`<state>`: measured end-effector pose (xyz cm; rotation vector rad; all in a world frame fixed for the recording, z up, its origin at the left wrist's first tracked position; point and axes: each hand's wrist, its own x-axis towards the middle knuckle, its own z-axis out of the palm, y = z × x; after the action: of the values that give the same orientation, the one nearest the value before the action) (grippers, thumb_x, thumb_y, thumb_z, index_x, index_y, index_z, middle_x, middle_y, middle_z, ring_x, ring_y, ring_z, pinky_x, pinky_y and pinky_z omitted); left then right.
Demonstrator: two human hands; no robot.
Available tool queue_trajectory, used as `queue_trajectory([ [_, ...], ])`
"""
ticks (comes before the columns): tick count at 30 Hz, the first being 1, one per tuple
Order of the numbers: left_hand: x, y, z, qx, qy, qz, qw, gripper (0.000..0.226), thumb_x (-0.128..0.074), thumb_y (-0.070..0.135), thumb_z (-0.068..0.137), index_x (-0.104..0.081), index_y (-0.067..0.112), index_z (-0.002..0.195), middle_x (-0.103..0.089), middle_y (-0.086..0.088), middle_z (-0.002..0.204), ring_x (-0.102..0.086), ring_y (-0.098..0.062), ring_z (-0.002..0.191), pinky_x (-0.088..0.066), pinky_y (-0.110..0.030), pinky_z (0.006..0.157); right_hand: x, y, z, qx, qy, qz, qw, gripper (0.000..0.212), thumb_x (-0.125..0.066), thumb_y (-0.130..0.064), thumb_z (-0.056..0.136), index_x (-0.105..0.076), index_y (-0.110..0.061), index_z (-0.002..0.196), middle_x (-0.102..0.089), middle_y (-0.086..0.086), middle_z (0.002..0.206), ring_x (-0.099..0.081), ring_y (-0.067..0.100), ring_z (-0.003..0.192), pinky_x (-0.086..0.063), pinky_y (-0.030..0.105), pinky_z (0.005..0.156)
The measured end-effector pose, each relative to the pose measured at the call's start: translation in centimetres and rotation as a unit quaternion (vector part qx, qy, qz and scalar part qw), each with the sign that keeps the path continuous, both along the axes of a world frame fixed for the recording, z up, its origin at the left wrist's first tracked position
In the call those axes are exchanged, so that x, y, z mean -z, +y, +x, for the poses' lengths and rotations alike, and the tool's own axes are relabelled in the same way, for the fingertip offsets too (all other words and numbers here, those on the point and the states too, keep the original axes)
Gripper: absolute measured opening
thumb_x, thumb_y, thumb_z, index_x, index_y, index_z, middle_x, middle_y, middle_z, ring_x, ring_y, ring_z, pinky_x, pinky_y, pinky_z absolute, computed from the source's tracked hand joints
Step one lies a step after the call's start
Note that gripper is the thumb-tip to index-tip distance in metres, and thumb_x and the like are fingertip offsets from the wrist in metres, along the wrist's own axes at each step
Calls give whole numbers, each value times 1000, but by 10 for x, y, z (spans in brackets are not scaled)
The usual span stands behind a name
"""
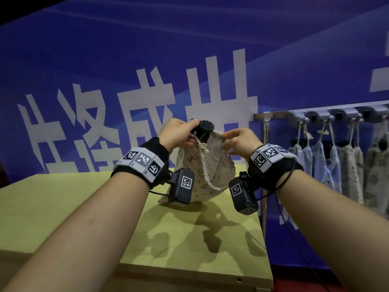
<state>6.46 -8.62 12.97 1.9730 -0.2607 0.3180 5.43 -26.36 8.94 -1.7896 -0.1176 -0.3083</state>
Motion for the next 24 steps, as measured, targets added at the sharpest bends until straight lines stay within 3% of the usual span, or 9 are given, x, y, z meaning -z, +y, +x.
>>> queue_trajectory([
  [4,1,-2,3,-16,-10,-12,1000,34,-58,35,96,-65,5,80,-69,-16,83,-67,-22,78,-59,-36,84,6,3,4,28,-22,-44,998,31,-51,13,80,-65,-5,100,-59,6,76,-59,23,75,-55,41,82],
  [9,1,-4,8,-32,-18,-20,999,35,-59,37,95,-66,6,79,-70,-18,85,-68,-25,78,-59,-39,85,12,-4,12,67,17,-88,994,43,-56,3,82,-58,-6,123,-64,15,113,-64,30,101,-51,44,94],
  [11,1,-5,9,-37,-21,-22,999,36,-59,37,95,-65,6,79,-69,-15,81,-67,-23,76,-59,-38,84,14,-8,12,79,59,-110,989,35,-61,2,79,-63,0,114,-67,17,105,-67,32,92,-54,43,89],
  [13,2,-7,10,-36,-21,-24,999,36,-59,37,95,-65,5,79,-69,-14,79,-67,-22,74,-60,-37,83,16,-11,8,76,95,-139,983,12,-63,-2,80,-68,3,89,-67,16,84,-64,28,74,-56,36,79],
  [15,3,-8,9,-34,-22,-23,999,37,-59,37,95,-66,4,81,-68,-14,76,-66,-21,71,-60,-35,81,16,-13,6,68,115,-144,980,11,-62,-7,83,-68,2,85,-63,13,76,-57,22,65,-53,30,65],
  [17,3,-9,9,-34,-23,-21,999,39,-59,36,95,-67,0,84,-68,-13,75,-66,-19,69,-59,-34,79,13,-15,3,47,126,-122,983,13,-61,-10,87,-67,1,88,-62,10,77,-56,18,65,-49,25,59],
  [24,2,-11,7,-26,-7,-16,999,39,-60,36,95,-67,-2,92,-70,-17,84,-66,-18,68,-58,-25,66,1,-12,-6,-16,98,56,993,18,-48,-8,91,-54,-9,75,-53,4,69,-46,15,62,-38,26,62],
])
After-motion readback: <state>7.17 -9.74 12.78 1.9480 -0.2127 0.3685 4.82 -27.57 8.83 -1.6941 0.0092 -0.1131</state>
